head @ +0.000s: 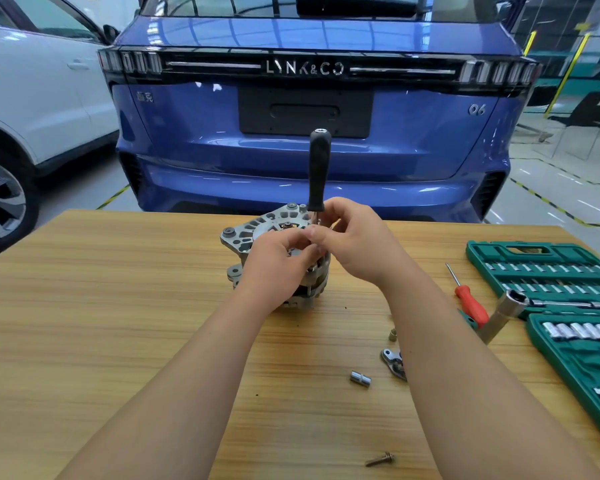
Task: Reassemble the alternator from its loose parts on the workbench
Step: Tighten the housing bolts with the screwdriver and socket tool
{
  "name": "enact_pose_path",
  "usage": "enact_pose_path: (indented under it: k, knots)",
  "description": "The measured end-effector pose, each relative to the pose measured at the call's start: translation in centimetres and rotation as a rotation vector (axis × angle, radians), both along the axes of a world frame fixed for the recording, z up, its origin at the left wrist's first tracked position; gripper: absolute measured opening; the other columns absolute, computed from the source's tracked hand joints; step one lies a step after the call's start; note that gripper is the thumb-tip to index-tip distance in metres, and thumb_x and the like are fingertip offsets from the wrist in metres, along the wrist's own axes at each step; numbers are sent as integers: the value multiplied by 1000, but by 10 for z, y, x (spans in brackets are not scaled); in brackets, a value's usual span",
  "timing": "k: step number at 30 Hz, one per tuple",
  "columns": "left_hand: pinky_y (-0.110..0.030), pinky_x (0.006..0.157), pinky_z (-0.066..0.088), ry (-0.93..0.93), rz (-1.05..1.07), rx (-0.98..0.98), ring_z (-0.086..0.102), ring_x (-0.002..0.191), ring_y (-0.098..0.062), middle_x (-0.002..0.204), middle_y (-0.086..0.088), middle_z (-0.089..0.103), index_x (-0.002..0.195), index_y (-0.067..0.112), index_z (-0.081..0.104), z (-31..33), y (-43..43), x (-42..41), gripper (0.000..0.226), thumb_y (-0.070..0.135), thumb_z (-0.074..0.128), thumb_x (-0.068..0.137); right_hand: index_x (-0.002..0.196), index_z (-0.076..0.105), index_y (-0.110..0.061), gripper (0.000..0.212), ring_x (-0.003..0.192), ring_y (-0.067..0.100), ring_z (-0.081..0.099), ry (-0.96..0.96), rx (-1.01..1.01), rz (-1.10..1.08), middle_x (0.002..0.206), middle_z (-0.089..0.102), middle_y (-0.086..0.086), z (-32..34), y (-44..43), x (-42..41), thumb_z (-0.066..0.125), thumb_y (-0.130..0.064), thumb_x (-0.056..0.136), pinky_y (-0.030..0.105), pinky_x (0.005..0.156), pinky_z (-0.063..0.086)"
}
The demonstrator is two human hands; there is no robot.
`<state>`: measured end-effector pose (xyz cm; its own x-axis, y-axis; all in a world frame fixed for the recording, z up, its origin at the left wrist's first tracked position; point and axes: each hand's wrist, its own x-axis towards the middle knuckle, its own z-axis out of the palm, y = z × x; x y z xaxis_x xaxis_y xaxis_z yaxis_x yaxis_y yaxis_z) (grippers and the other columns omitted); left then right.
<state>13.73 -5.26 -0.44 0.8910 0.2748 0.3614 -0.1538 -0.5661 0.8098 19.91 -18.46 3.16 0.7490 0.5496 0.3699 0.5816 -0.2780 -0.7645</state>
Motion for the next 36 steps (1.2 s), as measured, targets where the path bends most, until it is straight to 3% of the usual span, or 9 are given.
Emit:
enact_pose_path:
  k: [3, 7, 10, 16, 20, 25, 29, 33, 36]
  knots:
    - [-50, 102, 42, 35, -107, 15, 62, 95, -5, 88, 19, 71, 99, 36, 73, 3, 5, -5, 15, 32, 58, 95, 84, 67, -35, 13, 68, 1, 65, 49, 30, 74, 76, 69, -16, 5, -3, 2, 68, -23, 88, 12, 56, 46]
    - [-25, 78, 51, -43, -33, -63, 61, 90, 3, 90, 18, 68, 95, 34, 69, 0, 3, -4, 11, 37, 70, 85, 81, 62, -17, 20, 61, 6, 61, -5, 23, -85, 72, 65, -5, 1, 6, -1, 75, -32, 81, 22, 54, 51]
    - [-16, 69, 45, -40, -35, -88, 63, 84, 4, 84, 20, 70, 92, 39, 70, -3, 5, -4, 7, 33, 66, 90, 89, 63, -33, 6, 70, 3, 62, 15, -18, 26, 79, 66, -11, 2, -1, 0, 69, -33, 86, 17, 59, 49]
    - [-19, 72, 48, -34, -58, -59, 61, 90, 4, 91, 22, 68, 97, 41, 66, -3, 7, -5, 12, 39, 68, 85, 76, 62, -15, 26, 57, 5, 60, 0, -18, -118, 68, 64, -5, 0, 10, 1, 75, -38, 79, 19, 51, 49]
    - [-20, 71, 45, 15, -59, -54, 61, 87, 6, 88, 23, 69, 94, 43, 68, -4, 9, -5, 9, 36, 63, 91, 88, 66, -31, 5, 72, -5, 62, 53, -84, 22, 78, 67, -19, 11, 3, 3, 66, -35, 88, 10, 52, 46]
    - [-19, 71, 45, -13, -42, -34, 60, 85, 4, 86, 21, 65, 92, 39, 64, -5, 7, -4, 8, 42, 67, 85, 82, 65, -24, 25, 63, 5, 62, -10, -118, -154, 69, 64, -9, 9, 10, 4, 70, -48, 80, 21, 55, 46]
    - [-22, 69, 47, -32, -1, -73, 62, 80, 1, 82, 18, 67, 84, 39, 65, -7, 7, -3, 7, 35, 68, 88, 87, 65, -31, 6, 75, -3, 59, 15, -151, -6, 79, 65, -13, 15, 2, 6, 66, -37, 85, 20, 62, 43]
    - [-15, 67, 50, -82, -82, -30, 62, 84, -1, 87, 19, 68, 95, 43, 65, -6, 6, -8, 13, 31, 62, 90, 84, 65, -21, 24, 68, 11, 63, -33, -164, -120, 74, 66, -4, 10, 13, 2, 70, -43, 81, 33, 63, 54]
    - [-9, 61, 45, -73, 21, -78, 60, 77, 3, 80, 21, 66, 88, 39, 65, -6, 0, -5, 8, 33, 69, 86, 84, 64, -28, 16, 67, 7, 61, -48, -190, -89, 73, 64, -8, 13, 12, 2, 68, -43, 80, 28, 60, 50]
